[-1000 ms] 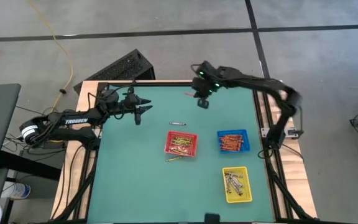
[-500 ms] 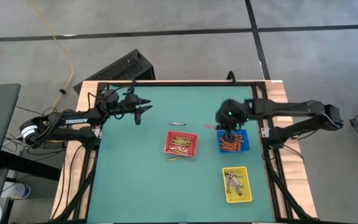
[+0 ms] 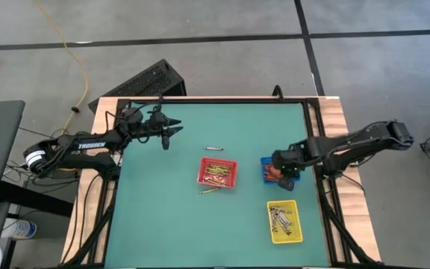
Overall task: Sort crayons
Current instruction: Put the orange crayon into the blue basket, then put the black crayon into the yellow basket
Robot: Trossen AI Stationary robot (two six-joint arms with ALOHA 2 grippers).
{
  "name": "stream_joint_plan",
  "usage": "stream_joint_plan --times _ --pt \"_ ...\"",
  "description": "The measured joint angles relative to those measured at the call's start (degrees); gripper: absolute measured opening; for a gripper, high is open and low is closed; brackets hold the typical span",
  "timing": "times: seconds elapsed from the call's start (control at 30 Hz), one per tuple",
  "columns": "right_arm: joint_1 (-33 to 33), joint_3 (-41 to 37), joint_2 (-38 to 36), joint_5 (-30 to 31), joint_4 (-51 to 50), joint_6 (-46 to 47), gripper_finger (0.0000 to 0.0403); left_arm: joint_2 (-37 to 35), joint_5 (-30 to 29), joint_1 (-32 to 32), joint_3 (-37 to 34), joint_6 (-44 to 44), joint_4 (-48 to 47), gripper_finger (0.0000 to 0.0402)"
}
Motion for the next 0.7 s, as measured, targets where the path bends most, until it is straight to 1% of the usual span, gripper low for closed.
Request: stream_joint_plan --times 0.13,0.47,0.7 --pt "0.55 -0.01 0.0 1.38 0.46 0.99 0.0007 0.0 -0.18 0.0 0.0 -0.75 0.02 0.0121" --pt "0.51 -0.01 0.0 1.79 0.48 1.14 0.0056 0.0 -0.16 0.0 0.0 -1.69 0.0 0.0121" --pt "0.51 -0.01 0.0 2.6 0.48 0.96 0.0062 0.0 -0.14 -0.02 0.0 -1.68 -0.51 0.0121"
